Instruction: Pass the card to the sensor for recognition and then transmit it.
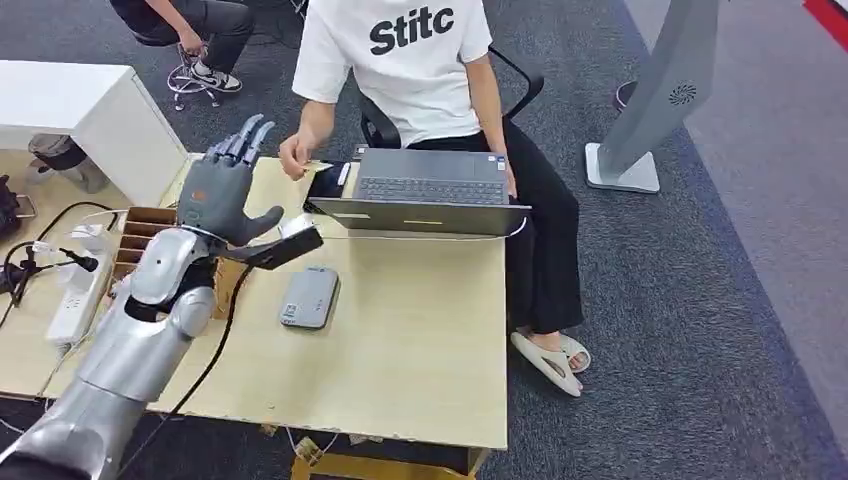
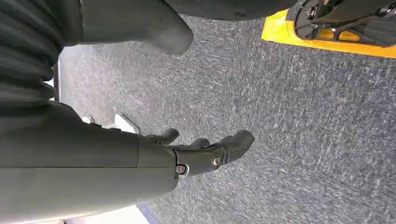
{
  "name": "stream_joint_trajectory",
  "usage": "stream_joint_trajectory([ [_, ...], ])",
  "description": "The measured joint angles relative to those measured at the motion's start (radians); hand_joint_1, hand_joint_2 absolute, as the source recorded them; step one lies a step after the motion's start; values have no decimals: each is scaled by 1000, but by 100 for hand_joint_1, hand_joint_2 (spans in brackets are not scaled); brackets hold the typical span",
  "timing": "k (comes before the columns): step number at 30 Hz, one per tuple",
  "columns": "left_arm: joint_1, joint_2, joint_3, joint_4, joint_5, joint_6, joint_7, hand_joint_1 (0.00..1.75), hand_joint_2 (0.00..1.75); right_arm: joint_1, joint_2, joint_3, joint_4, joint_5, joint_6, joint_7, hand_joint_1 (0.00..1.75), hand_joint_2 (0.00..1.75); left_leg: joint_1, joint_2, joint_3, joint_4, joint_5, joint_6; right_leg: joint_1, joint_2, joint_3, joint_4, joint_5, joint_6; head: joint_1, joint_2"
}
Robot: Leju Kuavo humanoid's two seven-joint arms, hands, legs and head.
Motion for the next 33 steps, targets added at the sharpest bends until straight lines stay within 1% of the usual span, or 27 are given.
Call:
stream_joint_trajectory([
  [5, 156, 59, 3, -123, 29, 2, 3, 0, 175, 5, 0, -16, 0, -8, -3, -3, 0, 175, 0, 0, 0, -1, 0, 0, 0, 0, 0, 0, -1, -1, 0, 0],
  [7, 198, 81, 7, -162, 35, 2, 3, 0, 175, 6, 0, -23, 0, -9, -4, -4, 0, 175, 0, -1, -1, -1, 0, 0, 0, -1, -1, 0, -1, -1, 0, 0],
  [11, 257, 110, 19, -215, 46, -8, 7, 0, 175, 6, 0, -31, 0, -16, -5, -6, 0, 175, 0, -1, -1, -1, 0, 0, 0, -1, 0, 0, -1, -1, 1, 0],
  [14, 321, 140, 53, -257, 49, -31, 21, 0, 175, 8, 2, -36, 0, -18, -6, -7, 0, 175, 0, 0, 0, -1, 0, 0, 0, 0, 0, 0, -1, -1, 0, 0],
  [17, 372, 165, 111, -281, 48, -59, 31, 0, 175, 9, 3, -46, 0, -18, -7, -5, 0, 175, 0, -1, 0, -1, 0, 0, 0, -1, 0, 0, -1, -1, 1, 0],
  [21, 399, 186, 189, -282, 59, -70, 30, 0, 175, 8, 3, -49, 0, -15, -6, -5, 0, 175, 1, -1, 0, -1, 0, -1, 0, -2, 0, 0, -1, -1, 0, 0],
  [25, 400, 194, 252, -270, 51, -86, 45, 0, 175, 8, 3, -49, 0, -9, -7, -2, 0, 175, 1, -1, 0, -1, 1, -1, 0, -2, 0, 0, -1, -1, 0, 0],
  [30, 400, 194, 299, -232, 44, -98, 48, 0, 175, 8, 3, -49, 0, 2, -8, 3, 0, 175, 1, -1, 0, -1, 1, -1, 0, -2, 0, 0, -1, -1, 0, 0],
  [33, 398, 194, 309, -205, 35, -109, 50, 0, 175, 8, 3, -49, 0, 5, -8, 3, 0, 175, 1, -1, 0, -1, 1, -1, 0, -2, 0, 0, -1, -1, 0, 0],
])
